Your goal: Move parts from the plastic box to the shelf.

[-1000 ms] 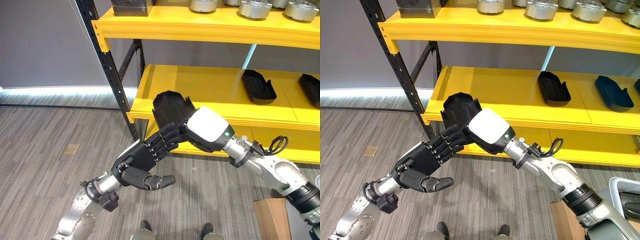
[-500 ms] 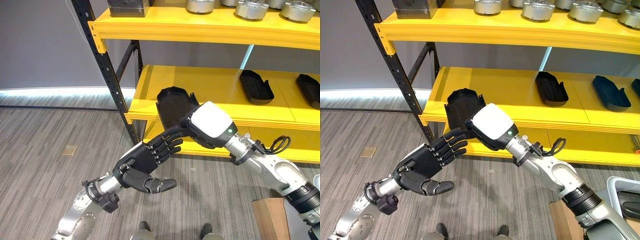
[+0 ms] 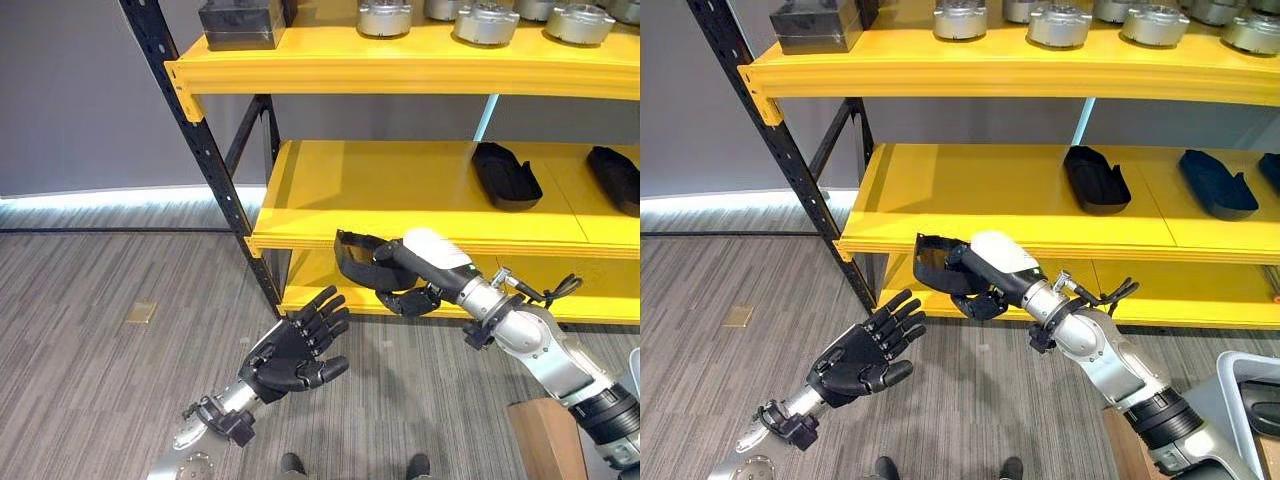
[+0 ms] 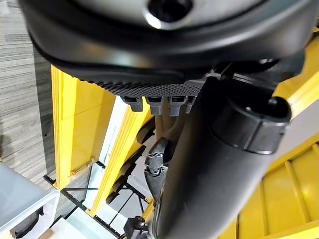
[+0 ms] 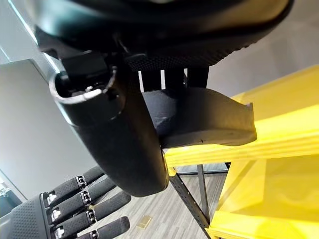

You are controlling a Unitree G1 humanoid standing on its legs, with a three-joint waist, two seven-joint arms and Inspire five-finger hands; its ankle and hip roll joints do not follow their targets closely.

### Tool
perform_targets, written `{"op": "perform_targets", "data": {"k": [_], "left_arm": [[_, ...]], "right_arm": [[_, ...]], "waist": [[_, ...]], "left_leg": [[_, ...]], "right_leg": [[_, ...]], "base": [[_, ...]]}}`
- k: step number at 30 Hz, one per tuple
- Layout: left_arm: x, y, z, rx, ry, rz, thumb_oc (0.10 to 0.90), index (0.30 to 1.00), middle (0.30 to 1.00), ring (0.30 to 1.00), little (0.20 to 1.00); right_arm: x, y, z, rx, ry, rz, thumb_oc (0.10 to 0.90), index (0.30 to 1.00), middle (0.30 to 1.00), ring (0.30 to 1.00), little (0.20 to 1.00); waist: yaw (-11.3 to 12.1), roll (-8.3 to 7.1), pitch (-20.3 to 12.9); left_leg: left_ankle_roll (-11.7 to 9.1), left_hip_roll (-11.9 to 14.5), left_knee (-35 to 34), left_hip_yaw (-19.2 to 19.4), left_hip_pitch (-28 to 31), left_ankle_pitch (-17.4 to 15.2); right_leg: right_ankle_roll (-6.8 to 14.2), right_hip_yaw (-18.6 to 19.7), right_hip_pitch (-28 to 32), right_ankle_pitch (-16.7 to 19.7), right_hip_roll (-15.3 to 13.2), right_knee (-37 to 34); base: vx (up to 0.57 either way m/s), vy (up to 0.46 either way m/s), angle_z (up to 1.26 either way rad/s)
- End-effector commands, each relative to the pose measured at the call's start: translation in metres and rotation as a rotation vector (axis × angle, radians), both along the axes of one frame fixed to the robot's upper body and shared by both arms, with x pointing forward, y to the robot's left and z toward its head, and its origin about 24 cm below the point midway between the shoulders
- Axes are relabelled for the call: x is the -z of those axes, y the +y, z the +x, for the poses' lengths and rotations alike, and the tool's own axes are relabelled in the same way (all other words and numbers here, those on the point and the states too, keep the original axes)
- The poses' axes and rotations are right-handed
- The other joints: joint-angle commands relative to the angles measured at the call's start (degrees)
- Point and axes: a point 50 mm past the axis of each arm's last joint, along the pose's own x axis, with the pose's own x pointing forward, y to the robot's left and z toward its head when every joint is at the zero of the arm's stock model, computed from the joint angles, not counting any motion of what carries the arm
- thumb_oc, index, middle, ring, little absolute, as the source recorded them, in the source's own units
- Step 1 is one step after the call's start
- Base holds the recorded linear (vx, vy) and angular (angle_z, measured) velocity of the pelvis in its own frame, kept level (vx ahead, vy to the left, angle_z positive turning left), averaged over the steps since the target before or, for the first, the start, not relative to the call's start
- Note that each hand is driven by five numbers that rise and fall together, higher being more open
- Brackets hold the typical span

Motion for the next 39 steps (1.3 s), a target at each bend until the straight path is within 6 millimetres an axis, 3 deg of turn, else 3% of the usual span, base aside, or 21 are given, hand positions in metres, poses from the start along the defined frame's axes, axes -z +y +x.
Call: {"op": "perform_targets", "data": {"k": [1,9,16,22,24,28,30,31,32,34,35,36,37,39], "left_arm": [[-0.034,-0.01,0.016,0.055,-0.191,-0.048,0.9,1.0,1.0,1.0,1.0],[-0.037,-0.015,0.017,0.083,-0.201,-0.053,0.9,1.0,1.0,1.0,1.0],[-0.035,-0.007,0.016,0.055,-0.186,-0.037,0.9,1.0,1.0,1.0,1.0],[-0.034,-0.001,0.015,0.026,-0.192,-0.047,0.9,1.0,1.0,1.0,1.0],[-0.034,0.0,0.016,0.014,-0.198,-0.053,0.9,1.0,1.0,1.0,1.0],[-0.033,0.0,0.016,0.028,-0.207,-0.027,0.9,1.0,1.0,1.0,1.0],[-0.033,0.0,0.016,0.04,-0.201,-0.02,0.9,1.0,1.0,1.0,1.0],[-0.034,-0.001,0.017,0.054,-0.205,-0.005,0.9,1.0,1.0,1.0,1.0],[-0.033,-0.002,0.017,0.056,-0.209,0.006,0.9,1.0,1.0,1.0,1.0],[-0.034,-0.001,0.017,0.033,-0.217,0.013,0.9,1.0,1.0,1.0,1.0],[-0.037,-0.002,0.019,0.024,-0.218,-0.001,0.9,1.0,1.0,1.0,1.0],[-0.04,-0.004,0.022,0.021,-0.22,-0.021,0.9,1.0,1.0,1.0,1.0],[-0.039,-0.005,0.021,0.032,-0.221,-0.031,0.9,1.0,1.0,1.0,1.0],[-0.035,-0.005,0.017,0.05,-0.229,-0.026,0.9,1.0,1.0,1.0,1.0]], "right_arm": [[-0.065,0.012,0.004,-0.05,-0.309,0.176,0.4,0.3,0.3,0.3,0.3],[-0.069,0.015,0.009,-0.007,-0.409,0.106,0.4,0.3,0.3,0.3,0.3],[-0.081,0.015,0.011,0.025,-0.622,-0.04,0.4,0.3,0.3,0.3,0.3],[-0.093,0.014,0.016,0.04,-0.723,-0.124,0.4,0.3,0.3,0.3,0.3],[-0.093,0.01,0.02,0.064,-0.72,-0.147,0.4,0.3,0.3,0.3,0.3],[-0.093,0.003,0.021,0.093,-0.727,-0.164,0.4,0.3,0.3,0.3,0.3],[-0.092,0.001,0.022,0.109,-0.727,-0.163,0.4,0.3,0.3,0.3,0.3],[-0.092,0.001,0.022,0.115,-0.738,-0.157,0.4,0.3,0.3,0.3,0.3],[-0.093,0.002,0.023,0.116,-0.743,-0.149,0.4,0.3,0.3,0.3,0.3],[-0.094,0.004,0.025,0.106,-0.764,-0.129,0.4,0.3,0.3,0.3,0.3],[-0.094,0.004,0.026,0.107,-0.775,-0.129,0.4,0.3,0.3,0.3,0.3],[-0.094,0.004,0.025,0.112,-0.792,-0.133,0.4,0.3,0.3,0.3,0.3],[-0.095,0.002,0.025,0.113,-0.796,-0.141,0.4,0.3,0.3,0.3,0.3],[-0.096,-0.002,0.024,0.104,-0.791,-0.148,0.4,0.3,0.3,0.3,0.3]], "waist": [[1.74,-1.74,-3.48],[1.76,-1.67,-3.78],[1.92,-1.83,-4.02],[2.25,-2.36,-3.66],[2.14,-2.56,-3.35],[2.23,-2.69,-2.81],[2.67,-2.45,-2.08],[2.8,-2.17,-1.49],[2.88,-2.58,-1.11],[2.92,-3.77,-0.61],[2.93,-4.32,-0.03],[2.64,-4.29,0.43],[2.41,-3.74,0.36],[2.29,-3.75,0.0]], "left_leg": [[-0.64,0.28,2.83,-4.08,0.13,-7.22],[-0.45,0.26,2.7,-4.11,0.45,-7.34],[-0.04,0.11,3.47,-3.9,0.62,-7.92],[1.63,-1.62,8.91,-4.83,-0.4,-11.86],[2.87,-2.84,10.69,-6.41,-1.37,-13.37],[4.45,-4.12,10.99,-7.12,-1.43,-14.29],[5.7,-4.72,10.5,-6.99,-0.94,-14.87],[6.18,-4.87,9.89,-7.28,-0.26,-15.2],[6.15,-5.4,9.78,-7.49,0.18,-15.67],[5.31,-5.84,9.36,-8.63,1.45,-17.49],[5.35,-5.86,9.81,-8.75,1.17,-17.86],[5.03,-5.29,9.68,-9.76,1.1,-18.6],[4.36,-4.07,9.28,-9.69,0.76,-17.94],[3.8,-3.32,9.41,-9.47,-0.04,-16.73]], "right_leg": [[2.13,-4.4,1.94,-8.44,-1.89,4.37],[2.13,-3.96,2.17,-8.28,-1.87,4.0],[2.09,-3.24,2.14,-8.64,-1.9,4.64],[1.08,-1.5,1.44,-10.14,-1.56,7.08],[0.07,0.38,0.81,-12.37,-0.39,10.08],[-0.19,-0.42,-1.2,-14.34,0.18,16.7],[1.24,-1.87,-5.17,-12.23,-2.43,26.27],[2.16,-2.69,-8.82,-8.65,-4.79,31.46],[2.69,-2.44,-10.05,-7.09,-5.92,30.49],[4.67,-2.05,-11.08,-2.63,-8.38,20.95],[5.0,-1.43,-12.26,1.19,-9.76,17.66],[5.76,0.92,-13.93,2.69,-10.08,15.56],[5.63,1.3,-12.24,-0.97,-7.97,13.45],[5.03,0.65,-10.94,-2.63,-6.86,11.75]], "base": [[0.0,0.0,0.0],[0.0,0.0,0.0],[0.0,0.0,0.0],[0.01,0.069,-0.01],[0.01,0.199,-0.03],[0.01,0.184,0.01],[-0.01,0.115,-0.09],[0.03,-0.014,-0.19],[0.12,-0.208,-0.3],[0.18,-0.403,-0.22],[0.13,-0.471,-0.01],[0.07,-0.454,0.15],[0.08,-0.335,0.27],[0.1,-0.253,0.41]]}}
